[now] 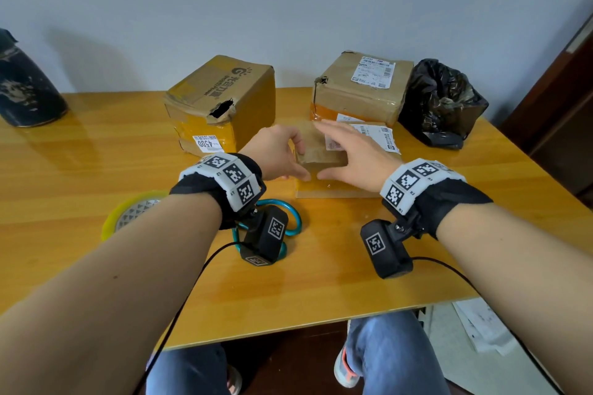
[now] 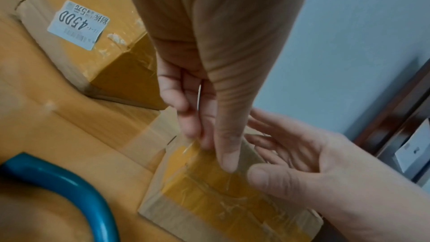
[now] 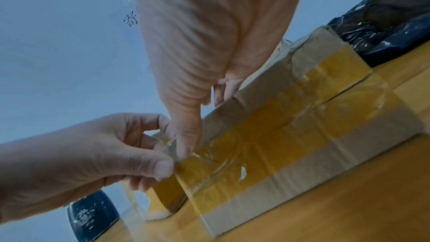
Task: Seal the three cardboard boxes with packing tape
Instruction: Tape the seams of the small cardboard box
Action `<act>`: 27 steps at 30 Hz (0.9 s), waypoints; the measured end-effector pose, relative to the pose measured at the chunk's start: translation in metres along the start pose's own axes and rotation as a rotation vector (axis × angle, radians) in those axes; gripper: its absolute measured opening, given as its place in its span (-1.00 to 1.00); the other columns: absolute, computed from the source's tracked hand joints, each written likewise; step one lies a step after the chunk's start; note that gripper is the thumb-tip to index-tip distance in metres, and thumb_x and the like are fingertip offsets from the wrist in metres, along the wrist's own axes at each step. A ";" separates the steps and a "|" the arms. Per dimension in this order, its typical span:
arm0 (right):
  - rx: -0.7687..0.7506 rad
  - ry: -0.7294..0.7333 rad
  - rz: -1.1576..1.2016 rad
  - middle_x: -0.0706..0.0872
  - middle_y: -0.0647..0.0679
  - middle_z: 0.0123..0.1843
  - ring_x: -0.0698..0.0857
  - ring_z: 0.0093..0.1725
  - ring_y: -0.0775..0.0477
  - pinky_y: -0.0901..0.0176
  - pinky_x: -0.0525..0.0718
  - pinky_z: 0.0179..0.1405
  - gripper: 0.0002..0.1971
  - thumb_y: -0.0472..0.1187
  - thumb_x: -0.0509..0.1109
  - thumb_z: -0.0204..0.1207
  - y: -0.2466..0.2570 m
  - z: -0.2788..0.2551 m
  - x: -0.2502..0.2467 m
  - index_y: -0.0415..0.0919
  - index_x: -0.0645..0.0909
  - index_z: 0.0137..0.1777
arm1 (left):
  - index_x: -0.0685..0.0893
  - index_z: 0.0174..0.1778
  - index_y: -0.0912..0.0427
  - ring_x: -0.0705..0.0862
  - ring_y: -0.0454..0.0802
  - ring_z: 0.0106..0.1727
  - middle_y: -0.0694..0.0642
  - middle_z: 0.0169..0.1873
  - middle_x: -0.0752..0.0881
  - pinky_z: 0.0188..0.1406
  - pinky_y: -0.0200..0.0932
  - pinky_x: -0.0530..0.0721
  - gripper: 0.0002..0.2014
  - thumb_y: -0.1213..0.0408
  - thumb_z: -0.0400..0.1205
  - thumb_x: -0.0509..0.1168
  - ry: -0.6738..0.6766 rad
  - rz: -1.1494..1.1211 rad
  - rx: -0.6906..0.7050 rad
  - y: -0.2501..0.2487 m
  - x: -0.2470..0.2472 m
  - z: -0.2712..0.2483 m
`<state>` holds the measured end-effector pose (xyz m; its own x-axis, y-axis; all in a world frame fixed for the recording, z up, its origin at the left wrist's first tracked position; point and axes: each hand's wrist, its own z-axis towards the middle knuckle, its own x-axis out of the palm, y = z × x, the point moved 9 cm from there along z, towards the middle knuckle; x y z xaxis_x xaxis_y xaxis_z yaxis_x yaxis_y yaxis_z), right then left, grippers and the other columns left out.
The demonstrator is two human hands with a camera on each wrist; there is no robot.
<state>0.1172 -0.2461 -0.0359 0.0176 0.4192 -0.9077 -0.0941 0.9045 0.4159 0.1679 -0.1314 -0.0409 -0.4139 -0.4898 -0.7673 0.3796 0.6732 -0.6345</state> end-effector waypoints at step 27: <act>0.012 -0.103 -0.093 0.45 -0.07 0.56 0.35 0.57 -0.09 0.20 0.16 0.53 -0.58 -0.32 0.42 0.55 -0.017 -0.014 -0.012 -0.15 0.58 0.42 | 0.74 0.23 0.04 0.54 -0.18 -0.23 0.03 0.02 0.62 -0.13 -0.34 0.61 -0.53 0.49 0.43 0.53 -0.132 0.010 0.149 -0.010 0.001 -0.003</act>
<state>0.1043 -0.2676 -0.0334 0.1279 0.3390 -0.9321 -0.0757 0.9404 0.3316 0.1607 -0.1369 -0.0348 -0.3006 -0.5584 -0.7732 0.5054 0.5942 -0.6257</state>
